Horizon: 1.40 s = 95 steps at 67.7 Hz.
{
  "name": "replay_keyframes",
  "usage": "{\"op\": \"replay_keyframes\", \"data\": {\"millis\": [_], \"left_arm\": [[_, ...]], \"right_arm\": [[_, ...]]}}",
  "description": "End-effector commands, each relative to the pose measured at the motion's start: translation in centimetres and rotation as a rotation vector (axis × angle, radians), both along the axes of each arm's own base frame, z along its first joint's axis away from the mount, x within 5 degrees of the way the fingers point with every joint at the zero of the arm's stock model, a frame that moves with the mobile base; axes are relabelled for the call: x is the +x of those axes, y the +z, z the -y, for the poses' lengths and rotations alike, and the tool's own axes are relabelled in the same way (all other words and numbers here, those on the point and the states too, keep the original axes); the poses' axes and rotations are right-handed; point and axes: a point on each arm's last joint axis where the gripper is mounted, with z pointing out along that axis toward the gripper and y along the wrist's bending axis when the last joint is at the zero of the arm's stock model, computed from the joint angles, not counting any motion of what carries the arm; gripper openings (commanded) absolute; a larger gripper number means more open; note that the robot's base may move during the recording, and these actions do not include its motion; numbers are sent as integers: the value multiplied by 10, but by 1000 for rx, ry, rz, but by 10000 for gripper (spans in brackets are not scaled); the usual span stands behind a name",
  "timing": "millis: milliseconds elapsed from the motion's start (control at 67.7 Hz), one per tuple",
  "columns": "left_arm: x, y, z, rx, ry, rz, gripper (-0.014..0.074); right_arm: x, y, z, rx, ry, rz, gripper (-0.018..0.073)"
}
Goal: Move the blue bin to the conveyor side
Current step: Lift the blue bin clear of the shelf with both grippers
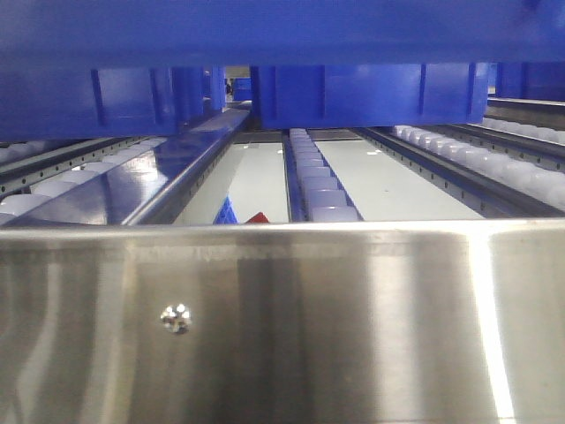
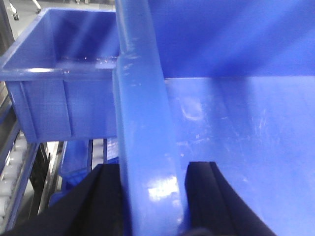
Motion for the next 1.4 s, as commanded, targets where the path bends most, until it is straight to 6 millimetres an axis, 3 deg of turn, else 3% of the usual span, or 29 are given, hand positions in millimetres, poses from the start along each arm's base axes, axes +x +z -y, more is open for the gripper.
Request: {"op": "replay_keyframes", "data": {"millis": [0,1388], "left_arm": [[-5,14,-2,33,22,130,-20],[-5,14,-2,33,23,132,-20]], "right_arm": [[-7,21,9,-38,-23,198,-88],[-5,20,8,-41,-23,191,-88]]}}
